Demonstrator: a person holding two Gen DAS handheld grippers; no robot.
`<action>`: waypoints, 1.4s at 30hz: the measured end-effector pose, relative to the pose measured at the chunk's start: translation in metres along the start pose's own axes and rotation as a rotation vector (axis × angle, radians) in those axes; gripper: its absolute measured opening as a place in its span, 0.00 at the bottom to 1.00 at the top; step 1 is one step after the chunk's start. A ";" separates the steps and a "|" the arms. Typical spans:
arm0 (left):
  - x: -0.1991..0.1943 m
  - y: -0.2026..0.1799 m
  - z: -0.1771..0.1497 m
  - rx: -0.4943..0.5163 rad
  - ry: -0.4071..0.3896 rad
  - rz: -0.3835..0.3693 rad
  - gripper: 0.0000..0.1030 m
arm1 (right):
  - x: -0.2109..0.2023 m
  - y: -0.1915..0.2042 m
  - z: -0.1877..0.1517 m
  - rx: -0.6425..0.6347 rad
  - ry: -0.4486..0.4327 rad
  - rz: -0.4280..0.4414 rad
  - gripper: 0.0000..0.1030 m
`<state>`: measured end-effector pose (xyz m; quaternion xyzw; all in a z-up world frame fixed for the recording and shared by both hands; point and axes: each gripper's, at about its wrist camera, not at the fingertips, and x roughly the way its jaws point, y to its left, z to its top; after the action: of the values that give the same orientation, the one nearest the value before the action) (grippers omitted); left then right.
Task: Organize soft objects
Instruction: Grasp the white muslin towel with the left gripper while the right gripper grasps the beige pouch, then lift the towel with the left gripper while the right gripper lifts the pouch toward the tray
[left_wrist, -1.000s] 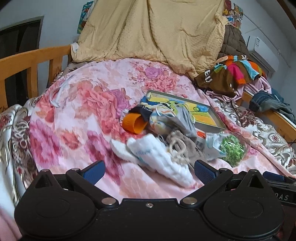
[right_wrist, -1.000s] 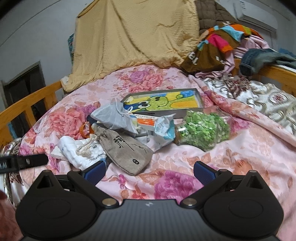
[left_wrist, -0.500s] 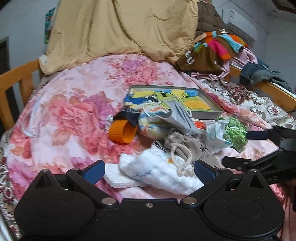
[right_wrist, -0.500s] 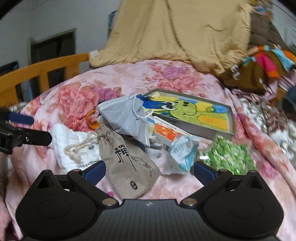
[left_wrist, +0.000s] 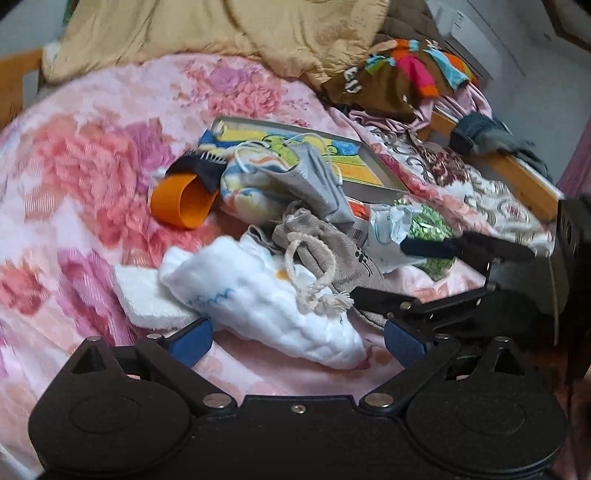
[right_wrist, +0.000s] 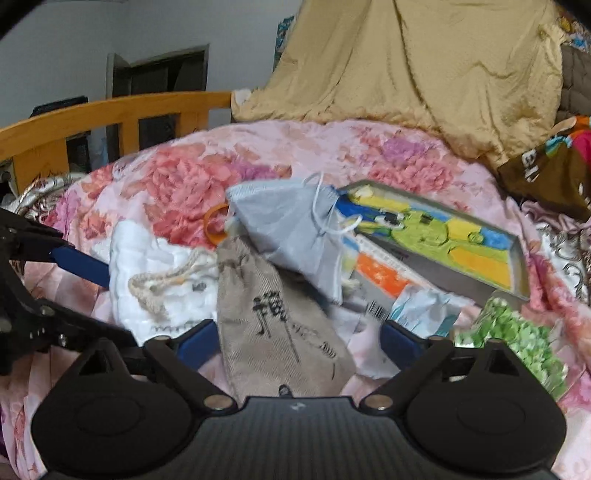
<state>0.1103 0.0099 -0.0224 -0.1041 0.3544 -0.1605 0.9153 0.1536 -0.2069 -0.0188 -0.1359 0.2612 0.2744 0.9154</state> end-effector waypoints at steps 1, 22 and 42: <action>0.000 0.003 0.000 -0.030 0.000 -0.015 0.93 | 0.002 0.000 0.000 0.000 0.007 -0.001 0.85; 0.017 0.042 -0.002 -0.366 0.020 -0.095 0.21 | 0.015 -0.002 -0.004 0.112 0.036 0.096 0.23; -0.055 0.012 -0.007 -0.254 -0.089 -0.039 0.18 | -0.092 0.054 0.007 0.114 -0.020 -0.092 0.08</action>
<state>0.0701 0.0406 0.0026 -0.2333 0.3287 -0.1273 0.9063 0.0603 -0.1999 0.0319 -0.0925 0.2608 0.2179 0.9359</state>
